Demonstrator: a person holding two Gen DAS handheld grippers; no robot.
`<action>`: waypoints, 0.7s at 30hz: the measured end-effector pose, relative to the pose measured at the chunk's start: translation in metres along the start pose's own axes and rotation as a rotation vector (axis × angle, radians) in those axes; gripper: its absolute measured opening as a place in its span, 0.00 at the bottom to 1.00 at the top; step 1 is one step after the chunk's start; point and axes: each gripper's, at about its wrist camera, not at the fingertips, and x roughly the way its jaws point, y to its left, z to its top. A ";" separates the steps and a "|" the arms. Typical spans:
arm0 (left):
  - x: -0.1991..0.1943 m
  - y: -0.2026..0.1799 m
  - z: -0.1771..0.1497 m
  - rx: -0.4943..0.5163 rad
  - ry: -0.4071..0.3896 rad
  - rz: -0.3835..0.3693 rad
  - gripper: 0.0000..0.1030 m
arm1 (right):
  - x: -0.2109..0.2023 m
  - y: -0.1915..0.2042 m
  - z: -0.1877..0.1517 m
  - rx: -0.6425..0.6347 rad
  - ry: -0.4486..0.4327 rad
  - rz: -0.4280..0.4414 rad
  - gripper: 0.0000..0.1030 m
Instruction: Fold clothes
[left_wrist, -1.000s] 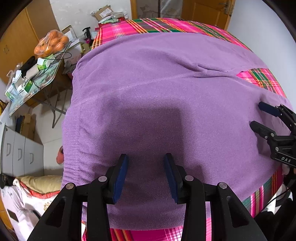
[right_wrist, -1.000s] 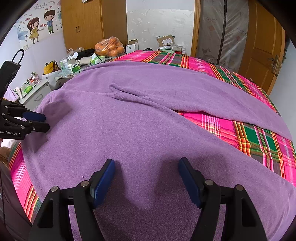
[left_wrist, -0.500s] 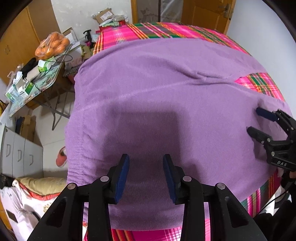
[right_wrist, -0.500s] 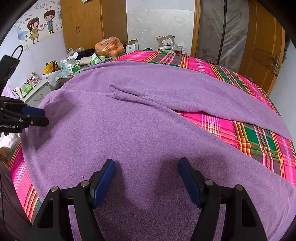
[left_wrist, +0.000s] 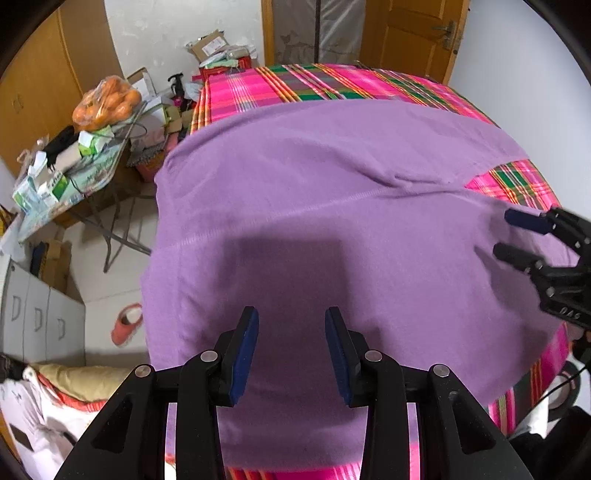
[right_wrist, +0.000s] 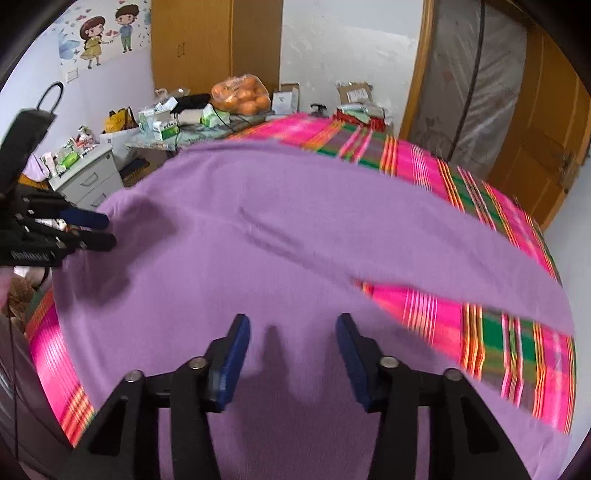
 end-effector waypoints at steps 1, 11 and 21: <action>0.002 0.000 0.005 0.004 -0.004 0.004 0.38 | 0.002 -0.004 0.007 0.012 -0.001 0.013 0.37; 0.031 0.033 0.031 -0.068 0.003 0.021 0.38 | 0.038 -0.023 0.055 0.082 0.007 0.127 0.30; 0.039 0.064 0.028 -0.169 0.022 0.018 0.37 | 0.088 -0.027 0.080 0.055 0.084 0.192 0.22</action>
